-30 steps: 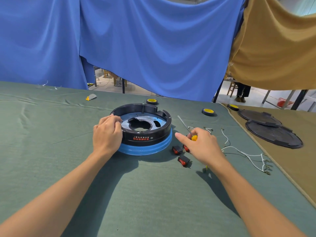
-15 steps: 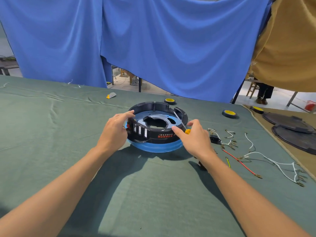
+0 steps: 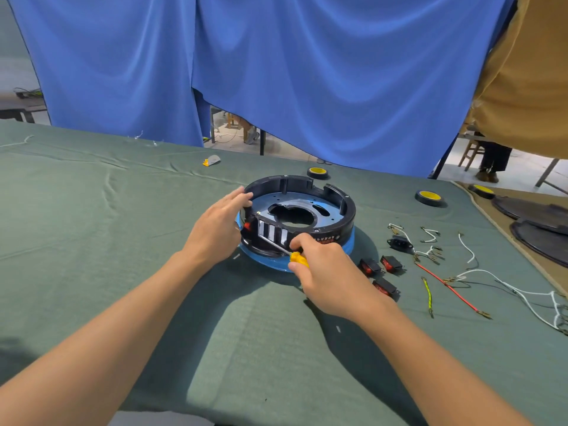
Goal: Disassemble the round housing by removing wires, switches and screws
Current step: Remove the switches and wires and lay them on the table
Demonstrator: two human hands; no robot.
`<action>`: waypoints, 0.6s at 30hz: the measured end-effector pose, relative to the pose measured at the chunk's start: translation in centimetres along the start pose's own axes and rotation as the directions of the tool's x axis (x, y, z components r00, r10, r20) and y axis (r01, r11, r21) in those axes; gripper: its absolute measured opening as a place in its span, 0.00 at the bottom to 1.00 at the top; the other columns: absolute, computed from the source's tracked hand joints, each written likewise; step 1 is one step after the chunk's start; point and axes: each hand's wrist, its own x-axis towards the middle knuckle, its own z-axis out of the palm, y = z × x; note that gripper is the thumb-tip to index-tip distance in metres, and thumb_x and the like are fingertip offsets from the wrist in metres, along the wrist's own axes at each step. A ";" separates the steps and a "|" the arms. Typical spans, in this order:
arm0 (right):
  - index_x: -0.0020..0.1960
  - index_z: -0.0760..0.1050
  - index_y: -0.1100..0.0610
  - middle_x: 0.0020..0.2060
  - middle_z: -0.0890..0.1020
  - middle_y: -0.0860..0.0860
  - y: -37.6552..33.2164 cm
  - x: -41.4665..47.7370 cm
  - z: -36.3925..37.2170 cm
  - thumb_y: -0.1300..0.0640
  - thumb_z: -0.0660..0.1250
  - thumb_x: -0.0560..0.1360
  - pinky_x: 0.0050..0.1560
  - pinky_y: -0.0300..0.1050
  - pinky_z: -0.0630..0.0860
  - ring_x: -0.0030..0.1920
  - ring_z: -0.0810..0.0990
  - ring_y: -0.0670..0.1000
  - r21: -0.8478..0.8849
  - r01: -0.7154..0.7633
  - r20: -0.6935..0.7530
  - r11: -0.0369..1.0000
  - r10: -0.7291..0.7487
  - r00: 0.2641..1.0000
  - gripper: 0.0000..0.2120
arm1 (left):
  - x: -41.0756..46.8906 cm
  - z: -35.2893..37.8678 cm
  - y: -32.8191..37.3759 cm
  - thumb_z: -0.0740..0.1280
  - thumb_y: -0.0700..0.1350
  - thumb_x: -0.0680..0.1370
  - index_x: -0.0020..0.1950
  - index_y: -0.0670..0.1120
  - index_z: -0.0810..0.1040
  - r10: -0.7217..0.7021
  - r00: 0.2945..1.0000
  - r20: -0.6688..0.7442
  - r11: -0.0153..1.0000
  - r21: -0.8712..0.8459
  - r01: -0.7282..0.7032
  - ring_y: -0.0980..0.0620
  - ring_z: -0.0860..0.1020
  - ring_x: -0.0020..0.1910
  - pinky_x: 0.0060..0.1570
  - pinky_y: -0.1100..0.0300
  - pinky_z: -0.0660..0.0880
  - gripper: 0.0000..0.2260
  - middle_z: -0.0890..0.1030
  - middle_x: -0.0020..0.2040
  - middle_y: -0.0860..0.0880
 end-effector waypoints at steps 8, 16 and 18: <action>0.50 0.73 0.59 0.39 0.76 0.52 -1.4 0.8 1.6 0.55 0.62 0.80 0.39 0.46 0.70 0.41 0.76 0.54 -0.015 0.036 -0.181 0.999 -0.039 0.983 0.07 | 0.1 -0.6 0.1 0.57 0.22 0.68 0.69 0.45 0.76 0.013 0.998 0.054 1.000 0.024 -0.014 0.51 0.68 0.74 0.73 0.51 0.64 0.34 0.73 0.71 0.48; 0.53 0.72 0.57 0.43 0.77 0.53 -1.5 1.4 2.5 0.58 0.60 0.80 0.42 0.47 0.69 0.44 0.76 0.55 -0.116 0.042 -0.216 0.992 -0.066 0.974 0.05 | 0.5 -0.4 0.1 0.56 0.22 0.70 0.67 0.43 0.78 -0.034 0.999 0.025 0.999 -0.042 0.035 0.51 0.67 0.73 0.72 0.65 0.59 0.30 0.74 0.70 0.46; 0.51 0.72 0.56 0.41 0.75 0.52 -1.1 1.7 2.4 0.57 0.60 0.80 0.41 0.48 0.71 0.42 0.76 0.56 -0.156 0.039 -0.226 0.987 -0.074 0.971 0.04 | 0.8 -0.4 0.1 0.57 0.22 0.70 0.66 0.42 0.79 -0.047 0.999 0.021 0.996 -0.069 0.048 0.50 0.68 0.73 0.73 0.63 0.60 0.29 0.74 0.69 0.45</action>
